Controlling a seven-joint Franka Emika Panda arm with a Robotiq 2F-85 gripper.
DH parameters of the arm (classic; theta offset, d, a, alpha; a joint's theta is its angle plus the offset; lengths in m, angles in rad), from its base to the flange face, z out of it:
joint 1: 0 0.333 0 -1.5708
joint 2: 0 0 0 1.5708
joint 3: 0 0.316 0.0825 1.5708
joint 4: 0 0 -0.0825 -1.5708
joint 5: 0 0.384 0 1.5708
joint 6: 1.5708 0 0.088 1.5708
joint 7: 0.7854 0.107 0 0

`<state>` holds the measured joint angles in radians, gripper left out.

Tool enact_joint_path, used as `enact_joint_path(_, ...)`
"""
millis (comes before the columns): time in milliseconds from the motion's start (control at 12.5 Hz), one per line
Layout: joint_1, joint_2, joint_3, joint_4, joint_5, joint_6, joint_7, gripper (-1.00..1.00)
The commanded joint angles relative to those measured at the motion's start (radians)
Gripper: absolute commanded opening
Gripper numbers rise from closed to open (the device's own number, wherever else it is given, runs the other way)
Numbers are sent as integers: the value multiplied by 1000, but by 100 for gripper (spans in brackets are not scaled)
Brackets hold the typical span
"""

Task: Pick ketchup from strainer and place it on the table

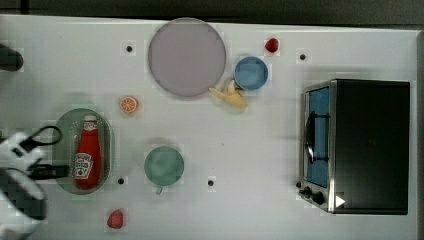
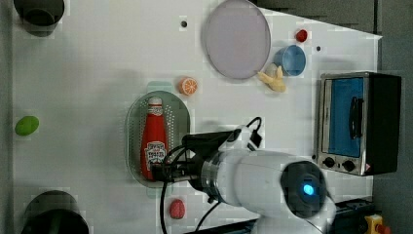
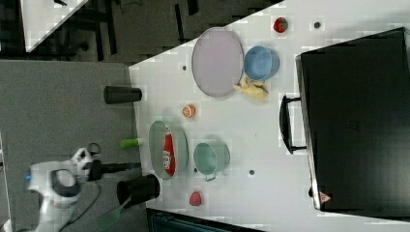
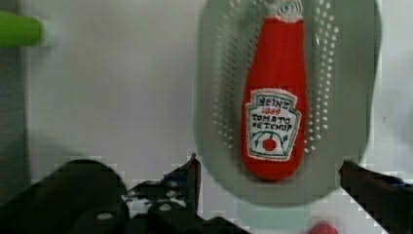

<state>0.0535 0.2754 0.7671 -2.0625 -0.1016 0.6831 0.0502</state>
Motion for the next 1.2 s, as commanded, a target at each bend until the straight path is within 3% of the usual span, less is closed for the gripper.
enact_joint_path(80, -26, 53, -20, -96, -34, 156, 89, 100)
enact_joint_path(320, -24, 139, -31, -133, -68, 288, 130, 100)
enact_joint_path(720, -17, 260, -62, -130, -120, 335, 159, 100)
enact_joint_path(1120, 27, 323, -121, -127, -138, 414, 160, 100)
enact_joint_path(1200, 34, 324, -125, -129, -138, 414, 160, 92)
